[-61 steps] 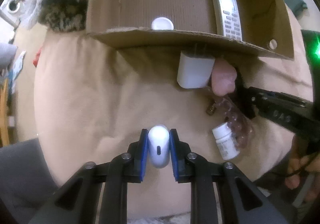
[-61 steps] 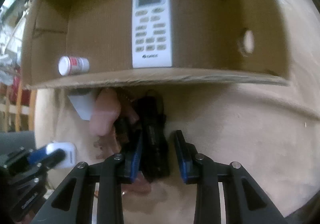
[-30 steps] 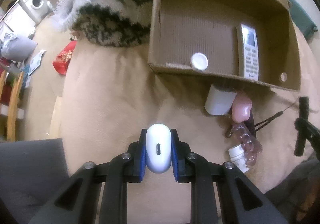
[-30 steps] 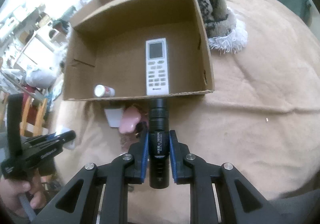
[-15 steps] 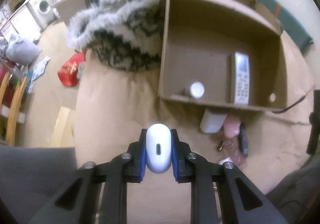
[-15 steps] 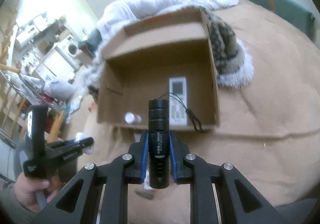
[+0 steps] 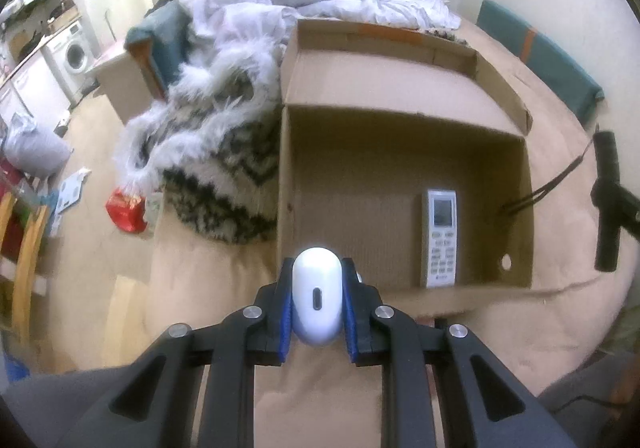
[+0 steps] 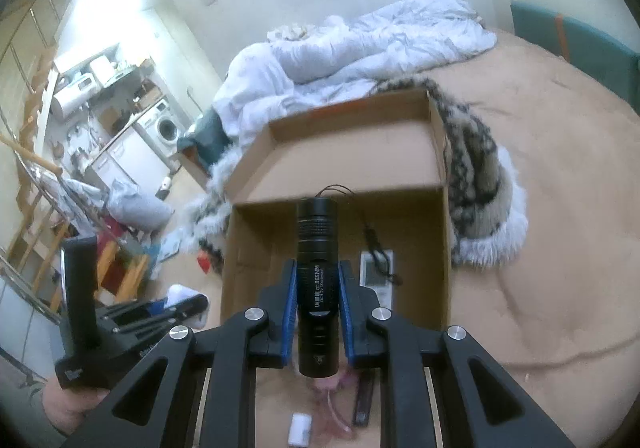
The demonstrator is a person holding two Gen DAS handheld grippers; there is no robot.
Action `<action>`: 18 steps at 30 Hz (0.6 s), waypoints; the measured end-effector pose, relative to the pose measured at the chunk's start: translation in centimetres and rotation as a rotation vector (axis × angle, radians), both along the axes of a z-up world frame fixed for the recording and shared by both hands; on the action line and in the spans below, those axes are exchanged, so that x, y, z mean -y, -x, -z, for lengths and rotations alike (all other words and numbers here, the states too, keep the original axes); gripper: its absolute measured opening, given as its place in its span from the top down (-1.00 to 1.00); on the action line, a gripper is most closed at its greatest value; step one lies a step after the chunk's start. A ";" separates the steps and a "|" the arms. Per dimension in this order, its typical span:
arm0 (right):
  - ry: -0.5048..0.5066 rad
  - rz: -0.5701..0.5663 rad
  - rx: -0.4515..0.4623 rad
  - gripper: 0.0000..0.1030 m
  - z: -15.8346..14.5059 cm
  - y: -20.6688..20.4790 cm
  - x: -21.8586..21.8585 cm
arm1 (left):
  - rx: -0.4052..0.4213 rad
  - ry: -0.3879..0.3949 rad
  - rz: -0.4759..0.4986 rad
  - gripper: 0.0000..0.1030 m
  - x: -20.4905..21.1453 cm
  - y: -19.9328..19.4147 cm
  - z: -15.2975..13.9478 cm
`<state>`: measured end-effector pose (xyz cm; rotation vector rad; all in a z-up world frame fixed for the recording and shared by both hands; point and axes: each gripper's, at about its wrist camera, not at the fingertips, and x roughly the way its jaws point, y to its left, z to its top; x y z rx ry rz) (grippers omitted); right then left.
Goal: Organize rigid objects
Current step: 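Lower the mouse and flashlight into the box and open both tools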
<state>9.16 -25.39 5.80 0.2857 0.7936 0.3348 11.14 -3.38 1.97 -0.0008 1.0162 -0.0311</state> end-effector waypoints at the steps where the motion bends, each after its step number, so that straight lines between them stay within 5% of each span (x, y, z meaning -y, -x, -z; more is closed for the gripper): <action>1: -0.001 0.001 0.002 0.61 0.0 -0.6 0.1 | 0.002 -0.004 0.000 0.64 0.2 -0.6 0.1; 7: 0.006 0.012 -0.032 0.61 2.2 -3.6 0.5 | -0.021 -0.020 0.002 0.64 1.1 -3.5 2.3; 18: 0.060 0.013 -0.208 0.61 10.9 -6.7 -0.1 | -0.093 -0.031 0.016 0.64 2.4 -6.1 8.0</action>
